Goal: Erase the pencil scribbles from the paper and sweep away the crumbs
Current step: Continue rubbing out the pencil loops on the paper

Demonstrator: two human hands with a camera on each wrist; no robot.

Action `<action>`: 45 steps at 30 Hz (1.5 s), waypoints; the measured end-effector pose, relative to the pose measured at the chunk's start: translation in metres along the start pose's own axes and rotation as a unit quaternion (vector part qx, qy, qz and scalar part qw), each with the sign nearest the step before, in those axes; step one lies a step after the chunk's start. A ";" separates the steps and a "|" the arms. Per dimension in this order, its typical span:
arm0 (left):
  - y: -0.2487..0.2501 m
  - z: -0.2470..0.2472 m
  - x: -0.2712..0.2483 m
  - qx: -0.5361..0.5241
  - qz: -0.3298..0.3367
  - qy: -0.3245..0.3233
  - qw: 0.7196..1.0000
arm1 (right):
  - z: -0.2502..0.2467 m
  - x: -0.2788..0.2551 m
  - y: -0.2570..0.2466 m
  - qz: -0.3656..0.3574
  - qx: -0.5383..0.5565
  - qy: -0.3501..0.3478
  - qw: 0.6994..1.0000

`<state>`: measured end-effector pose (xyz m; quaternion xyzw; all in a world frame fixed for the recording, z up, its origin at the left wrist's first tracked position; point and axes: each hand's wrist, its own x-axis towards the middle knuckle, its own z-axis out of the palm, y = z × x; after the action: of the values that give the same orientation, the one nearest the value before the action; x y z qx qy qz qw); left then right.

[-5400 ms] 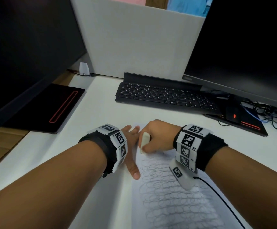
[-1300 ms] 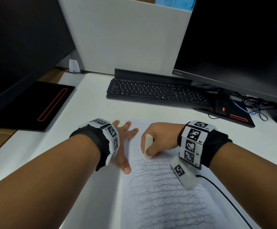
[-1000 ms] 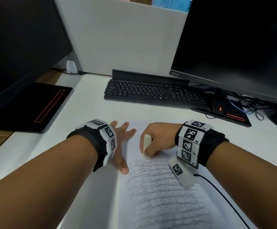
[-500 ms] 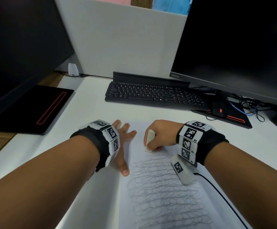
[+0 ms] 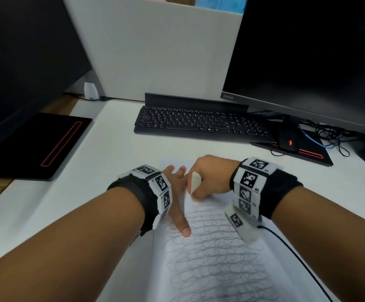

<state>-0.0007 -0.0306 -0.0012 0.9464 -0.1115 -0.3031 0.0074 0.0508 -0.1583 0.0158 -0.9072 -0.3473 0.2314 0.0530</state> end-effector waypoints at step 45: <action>-0.005 0.005 0.009 0.011 -0.015 -0.003 1.000 | 0.001 -0.004 0.020 0.004 0.058 0.007 0.998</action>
<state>0.0047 -0.0273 -0.0103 0.9471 -0.1011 -0.3046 -0.0077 0.0601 -0.1761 0.0114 -0.9055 -0.3294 0.2450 0.1072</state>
